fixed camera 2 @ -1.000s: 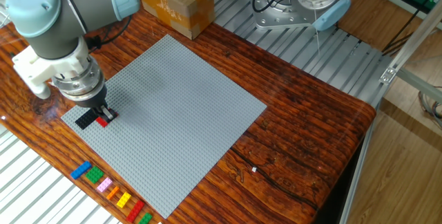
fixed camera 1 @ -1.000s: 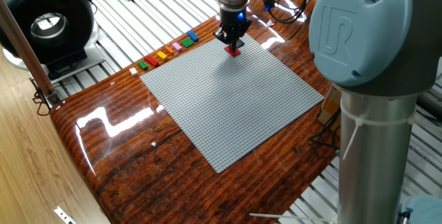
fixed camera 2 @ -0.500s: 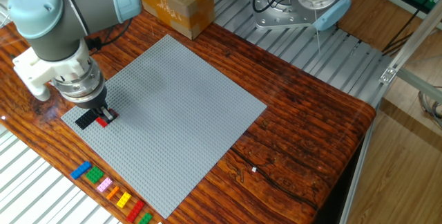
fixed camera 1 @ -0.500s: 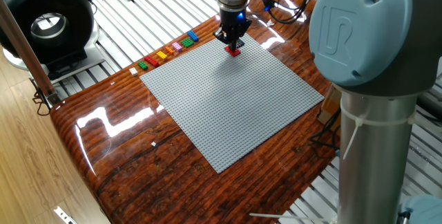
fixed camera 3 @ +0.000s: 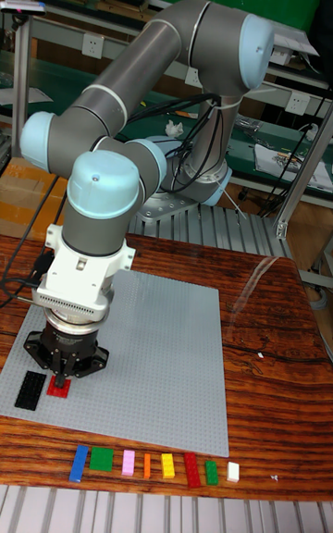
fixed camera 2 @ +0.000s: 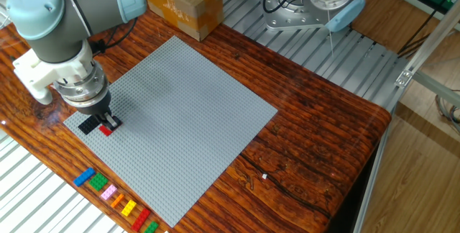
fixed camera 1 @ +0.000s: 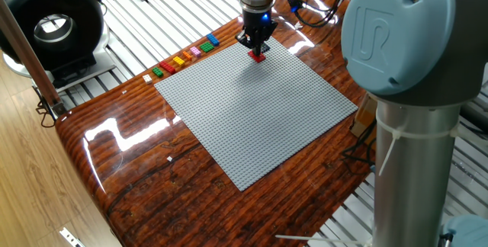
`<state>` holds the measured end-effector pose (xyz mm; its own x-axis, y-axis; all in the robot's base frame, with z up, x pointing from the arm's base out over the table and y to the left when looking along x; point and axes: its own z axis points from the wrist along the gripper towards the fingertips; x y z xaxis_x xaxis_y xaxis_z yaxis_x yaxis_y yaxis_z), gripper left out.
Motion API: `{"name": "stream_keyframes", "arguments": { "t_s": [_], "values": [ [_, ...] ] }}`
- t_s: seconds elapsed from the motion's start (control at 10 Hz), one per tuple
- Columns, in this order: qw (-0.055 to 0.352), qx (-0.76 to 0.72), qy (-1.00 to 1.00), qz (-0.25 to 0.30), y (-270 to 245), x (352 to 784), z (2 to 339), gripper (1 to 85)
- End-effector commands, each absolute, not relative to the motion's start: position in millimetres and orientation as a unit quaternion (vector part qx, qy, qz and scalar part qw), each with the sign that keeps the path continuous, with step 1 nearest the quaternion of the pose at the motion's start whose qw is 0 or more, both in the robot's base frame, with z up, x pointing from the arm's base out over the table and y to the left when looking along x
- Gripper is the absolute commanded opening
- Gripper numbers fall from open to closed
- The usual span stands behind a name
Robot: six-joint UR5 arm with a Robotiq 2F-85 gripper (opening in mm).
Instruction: Build with small Lego blocks
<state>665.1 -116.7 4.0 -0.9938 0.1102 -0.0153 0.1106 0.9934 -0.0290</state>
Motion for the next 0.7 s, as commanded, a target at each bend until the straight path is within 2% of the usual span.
{"name": "stream_keyframes", "arguments": {
  "t_s": [0.0, 0.5, 0.6],
  "values": [
    [0.008, 0.057, 0.998, -0.007, -114.9, 665.2, 4.5, 1.0],
    [-0.007, 0.047, 0.999, -0.015, -119.9, 656.8, 6.1, 1.0],
    [0.002, 0.047, 0.999, -0.007, -116.4, 661.8, 2.1, 1.0]
  ]
}}
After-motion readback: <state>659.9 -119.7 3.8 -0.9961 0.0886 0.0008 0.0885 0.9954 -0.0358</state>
